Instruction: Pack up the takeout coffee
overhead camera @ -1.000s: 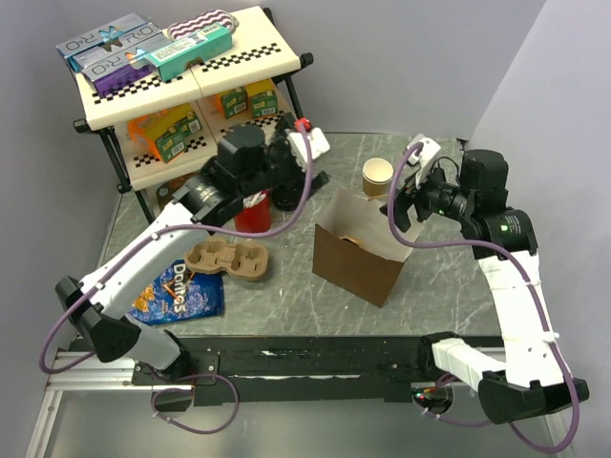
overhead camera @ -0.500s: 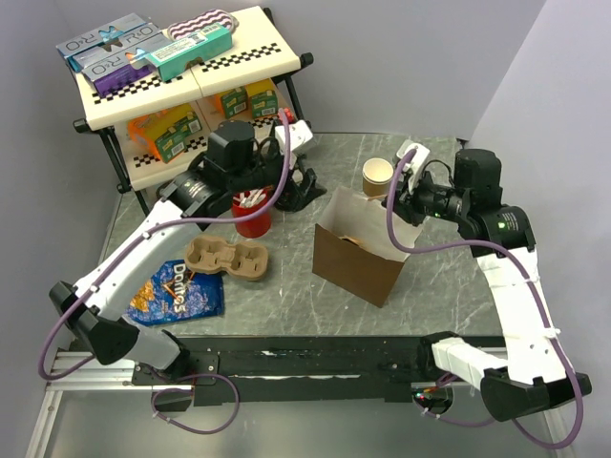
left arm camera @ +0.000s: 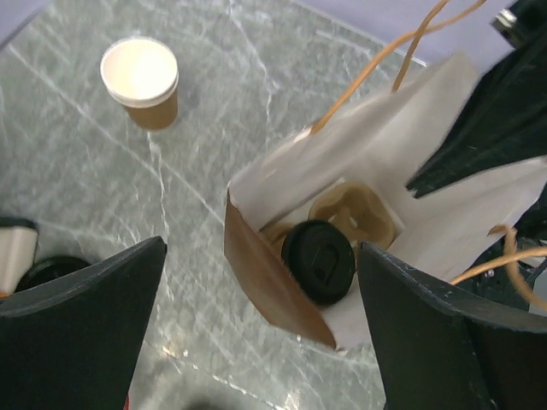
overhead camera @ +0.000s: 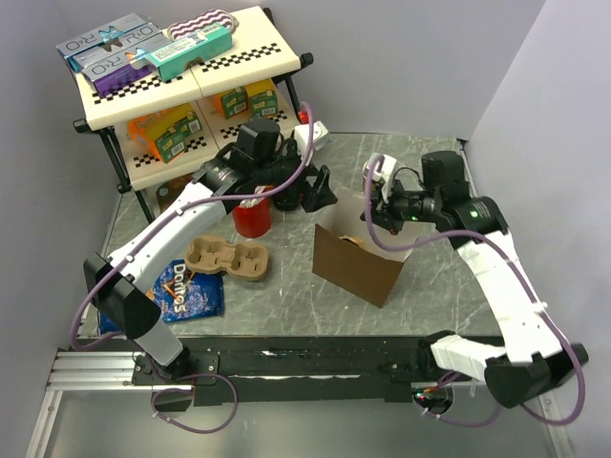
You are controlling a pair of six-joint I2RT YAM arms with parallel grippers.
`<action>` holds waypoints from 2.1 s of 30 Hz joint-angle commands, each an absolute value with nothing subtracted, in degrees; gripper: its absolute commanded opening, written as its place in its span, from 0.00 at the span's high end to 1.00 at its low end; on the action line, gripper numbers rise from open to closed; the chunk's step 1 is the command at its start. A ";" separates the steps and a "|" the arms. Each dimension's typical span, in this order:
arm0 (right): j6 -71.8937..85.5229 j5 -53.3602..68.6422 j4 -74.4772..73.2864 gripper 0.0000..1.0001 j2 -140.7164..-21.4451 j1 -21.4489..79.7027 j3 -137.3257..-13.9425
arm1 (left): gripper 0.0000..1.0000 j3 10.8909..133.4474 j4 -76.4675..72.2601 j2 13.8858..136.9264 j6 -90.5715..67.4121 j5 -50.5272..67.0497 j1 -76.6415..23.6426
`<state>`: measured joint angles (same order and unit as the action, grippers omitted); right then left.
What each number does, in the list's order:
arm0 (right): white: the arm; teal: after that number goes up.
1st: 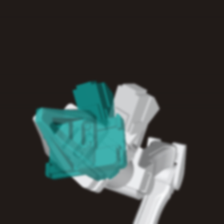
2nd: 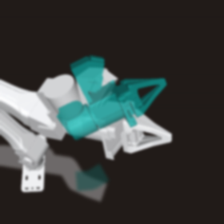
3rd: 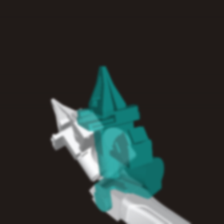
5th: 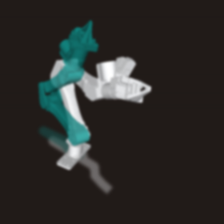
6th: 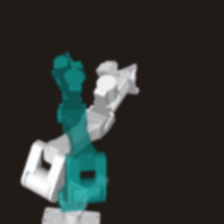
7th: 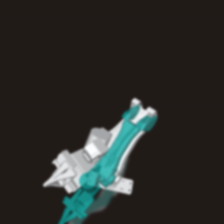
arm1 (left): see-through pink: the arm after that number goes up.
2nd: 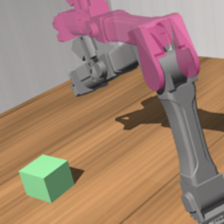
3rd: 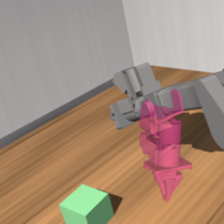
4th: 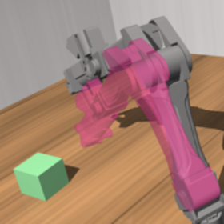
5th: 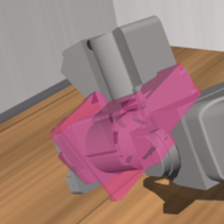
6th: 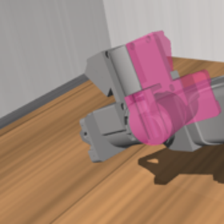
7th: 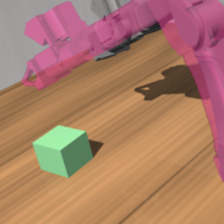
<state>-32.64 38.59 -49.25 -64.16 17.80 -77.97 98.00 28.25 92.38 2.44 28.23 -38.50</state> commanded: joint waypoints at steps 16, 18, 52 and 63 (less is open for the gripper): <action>-39.01 36.48 -51.24 1.00 -82.44 21.35 -81.12 | 0.01 89.30 20.39 83.32 -1.56 24.34 -26.81; -39.99 36.04 -51.07 1.00 -83.75 21.53 -81.12 | 0.01 89.21 20.30 83.50 -1.76 24.35 -25.67; -50.97 37.35 -56.86 1.00 -81.64 23.47 -85.17 | 0.01 91.23 20.74 86.57 -1.32 25.31 -23.55; -55.72 34.37 -54.94 1.00 -88.06 24.34 -85.61 | 0.01 90.62 21.09 85.96 -0.97 24.61 -23.47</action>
